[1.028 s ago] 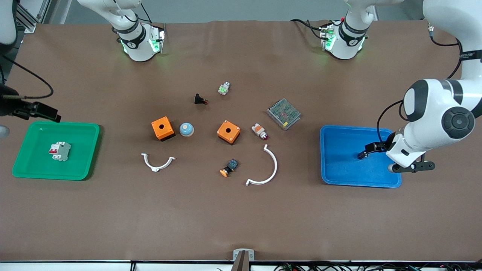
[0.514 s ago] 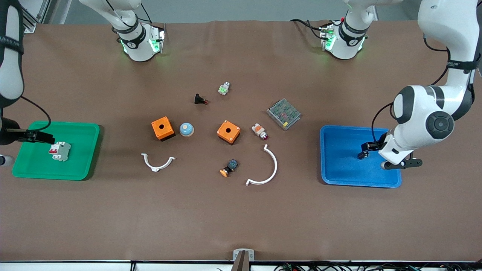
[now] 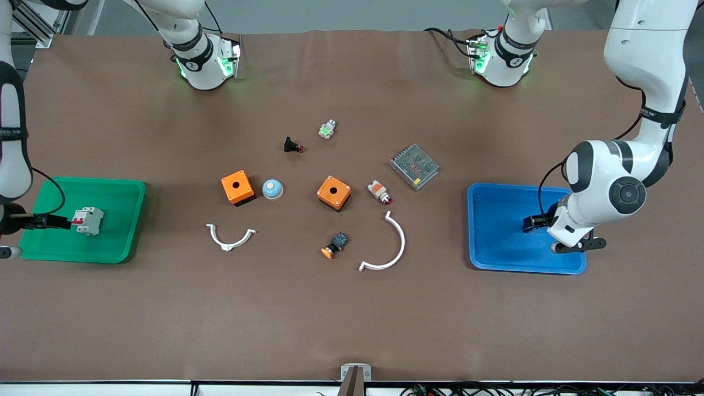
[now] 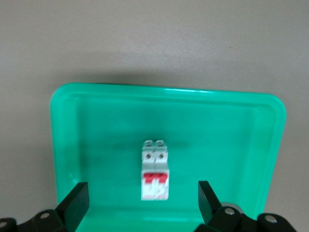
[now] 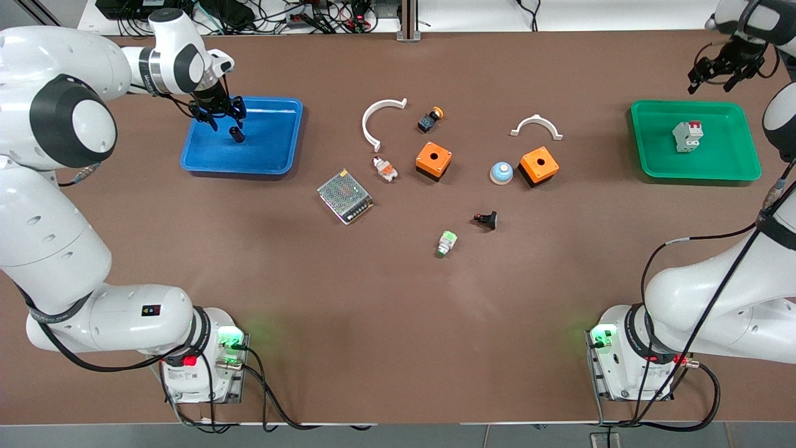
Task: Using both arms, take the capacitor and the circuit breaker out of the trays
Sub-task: 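Close the left gripper on the capacitor while the right gripper closes on the breaker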
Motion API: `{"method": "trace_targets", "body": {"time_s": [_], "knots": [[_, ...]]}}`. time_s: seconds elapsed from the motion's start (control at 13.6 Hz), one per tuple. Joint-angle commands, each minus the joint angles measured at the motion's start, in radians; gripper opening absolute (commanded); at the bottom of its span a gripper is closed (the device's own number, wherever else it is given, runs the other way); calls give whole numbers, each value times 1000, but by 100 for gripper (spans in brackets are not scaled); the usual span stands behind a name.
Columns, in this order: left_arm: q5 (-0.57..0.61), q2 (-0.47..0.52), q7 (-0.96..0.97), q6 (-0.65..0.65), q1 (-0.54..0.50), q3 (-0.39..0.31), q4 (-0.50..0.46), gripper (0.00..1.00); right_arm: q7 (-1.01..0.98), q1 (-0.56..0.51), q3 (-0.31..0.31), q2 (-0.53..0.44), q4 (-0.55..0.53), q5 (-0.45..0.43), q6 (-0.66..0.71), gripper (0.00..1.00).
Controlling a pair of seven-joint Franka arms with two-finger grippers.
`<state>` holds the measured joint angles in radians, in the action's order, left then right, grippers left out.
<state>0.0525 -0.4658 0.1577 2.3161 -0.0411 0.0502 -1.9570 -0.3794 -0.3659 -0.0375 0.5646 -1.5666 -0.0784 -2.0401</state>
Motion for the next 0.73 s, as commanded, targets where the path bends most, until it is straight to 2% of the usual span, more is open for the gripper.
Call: {"method": "trace_targets", "body": {"time_s": [0.0,0.51,0.66], "knots": [[0,-13,0,40,-3,8,-3,73,-30,-24,19,-11,-58,-3,-63,100],[0,-37,2,57,-3,10,0,57,-33,-57,19,21,-142,-1,-144,98],[0,-39,3,58,-3,10,-2,57,-33,-64,19,21,-174,-1,-167,98]]}}
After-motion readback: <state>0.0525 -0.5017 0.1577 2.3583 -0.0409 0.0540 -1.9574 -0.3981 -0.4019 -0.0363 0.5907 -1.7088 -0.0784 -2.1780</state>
